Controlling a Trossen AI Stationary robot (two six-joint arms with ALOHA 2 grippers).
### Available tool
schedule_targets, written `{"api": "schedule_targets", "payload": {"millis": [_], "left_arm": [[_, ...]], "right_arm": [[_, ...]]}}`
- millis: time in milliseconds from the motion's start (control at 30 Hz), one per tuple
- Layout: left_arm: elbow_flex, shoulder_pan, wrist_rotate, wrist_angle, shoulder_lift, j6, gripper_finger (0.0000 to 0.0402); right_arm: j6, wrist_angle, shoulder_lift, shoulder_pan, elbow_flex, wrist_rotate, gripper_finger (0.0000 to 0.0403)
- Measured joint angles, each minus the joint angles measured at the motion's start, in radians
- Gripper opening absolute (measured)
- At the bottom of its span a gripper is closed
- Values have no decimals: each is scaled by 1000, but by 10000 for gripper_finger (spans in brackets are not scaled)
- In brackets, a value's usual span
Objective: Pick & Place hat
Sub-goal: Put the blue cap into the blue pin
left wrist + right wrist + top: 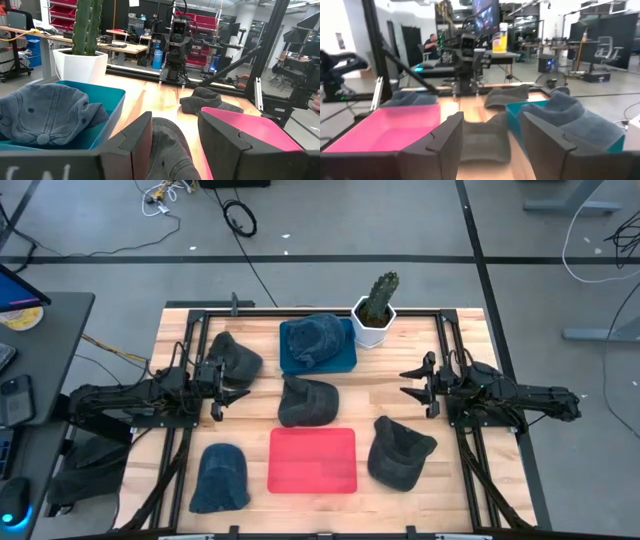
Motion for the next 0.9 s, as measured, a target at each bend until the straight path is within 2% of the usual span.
{"api": "schedule_targets", "payload": {"millis": [233, 700, 800, 900], "left_arm": [[0, 0, 0, 0, 0, 0, 165], [0, 0, 0, 1, 0, -6, 165], [0, 0, 15, -2, 0, -155, 165], [0, 0, 15, 1, 0, -233, 165]], "right_arm": [[-2, -17, 0, 0, 0, 40, 198], [-3, -16, 5, 0, 0, 41, 198], [3, -14, 5, 0, 0, 41, 198], [165, 37, 6, 0, 0, 41, 198]]}}
